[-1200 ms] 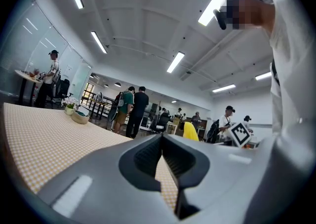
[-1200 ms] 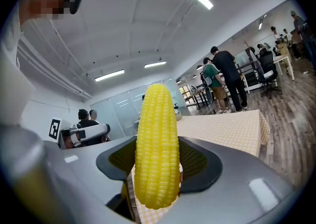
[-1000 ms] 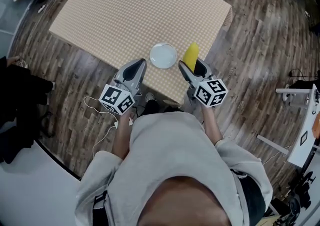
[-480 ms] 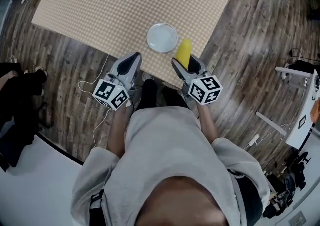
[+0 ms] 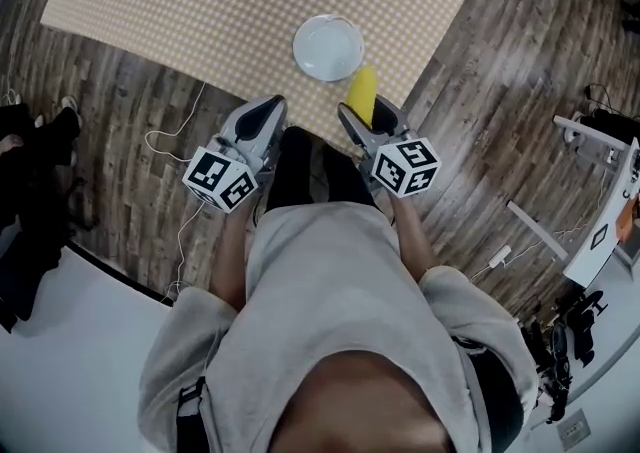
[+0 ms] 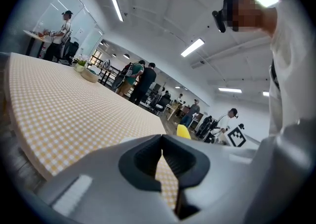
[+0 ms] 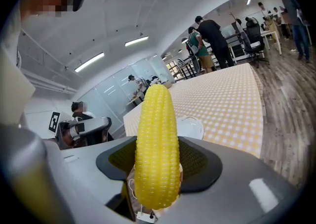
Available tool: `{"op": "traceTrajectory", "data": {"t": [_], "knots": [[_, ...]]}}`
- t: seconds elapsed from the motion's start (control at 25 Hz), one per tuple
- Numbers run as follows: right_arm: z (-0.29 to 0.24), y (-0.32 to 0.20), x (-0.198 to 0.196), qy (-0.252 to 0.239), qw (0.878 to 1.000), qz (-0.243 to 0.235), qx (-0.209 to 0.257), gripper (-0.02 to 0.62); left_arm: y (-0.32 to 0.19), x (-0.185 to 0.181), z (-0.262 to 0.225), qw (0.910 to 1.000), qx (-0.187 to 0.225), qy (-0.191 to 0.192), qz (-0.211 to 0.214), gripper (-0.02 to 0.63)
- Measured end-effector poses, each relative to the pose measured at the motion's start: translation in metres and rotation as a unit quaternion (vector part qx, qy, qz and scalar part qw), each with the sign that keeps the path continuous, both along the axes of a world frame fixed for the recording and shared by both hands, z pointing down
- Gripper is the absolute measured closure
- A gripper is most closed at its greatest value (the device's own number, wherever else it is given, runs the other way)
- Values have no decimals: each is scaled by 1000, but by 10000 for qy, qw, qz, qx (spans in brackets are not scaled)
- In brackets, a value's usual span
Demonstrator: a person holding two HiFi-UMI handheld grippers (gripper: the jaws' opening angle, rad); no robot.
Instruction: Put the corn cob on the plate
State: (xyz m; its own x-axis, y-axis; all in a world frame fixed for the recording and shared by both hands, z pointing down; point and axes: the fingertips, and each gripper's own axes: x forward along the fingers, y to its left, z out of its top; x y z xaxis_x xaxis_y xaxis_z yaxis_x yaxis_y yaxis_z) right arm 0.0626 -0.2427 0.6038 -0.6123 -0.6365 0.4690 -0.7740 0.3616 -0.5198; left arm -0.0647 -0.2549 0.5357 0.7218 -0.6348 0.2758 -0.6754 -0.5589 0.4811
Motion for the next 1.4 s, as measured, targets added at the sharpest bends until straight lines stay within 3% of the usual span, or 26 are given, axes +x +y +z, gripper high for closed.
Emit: {"op": "traceTrajectory", "data": {"t": [0.32,0.44,0.56,0.68,0.92,1.04,1.12,1.24,1.4], "knots": [[4,-40,8,1069,9915,-535,519,344,-9,-6,-1,9999,-19,18,-118,598],[5,-52,6,1744,9778,-795,841,344,-9,-7,-1,9999,-26,42,-136,598],[9,-60,4,2442,9563,-1123,1154,344,-9,-7,0,9999,-54,59,-142,598],[16,-64,5,3329,9162,-1622,1534,344,-12,-5,1,9998,-72,58,-166,598],[31,-59,-7,4872,7976,-2707,2306,344,-14,-11,0,9997,-86,83,-225,598],[36,-60,-8,5160,7631,-2979,2504,344,-15,-12,1,9996,-92,107,-254,598],[38,-60,-11,5138,7610,-3058,2518,344,-15,-14,3,9995,-104,118,-282,598],[38,-63,-11,4972,7749,-3047,2440,344,-15,-15,3,9993,-129,138,-325,598],[41,-69,-15,4850,7818,-3128,2362,344,-16,-19,3,9990,-136,148,-397,598]]}}
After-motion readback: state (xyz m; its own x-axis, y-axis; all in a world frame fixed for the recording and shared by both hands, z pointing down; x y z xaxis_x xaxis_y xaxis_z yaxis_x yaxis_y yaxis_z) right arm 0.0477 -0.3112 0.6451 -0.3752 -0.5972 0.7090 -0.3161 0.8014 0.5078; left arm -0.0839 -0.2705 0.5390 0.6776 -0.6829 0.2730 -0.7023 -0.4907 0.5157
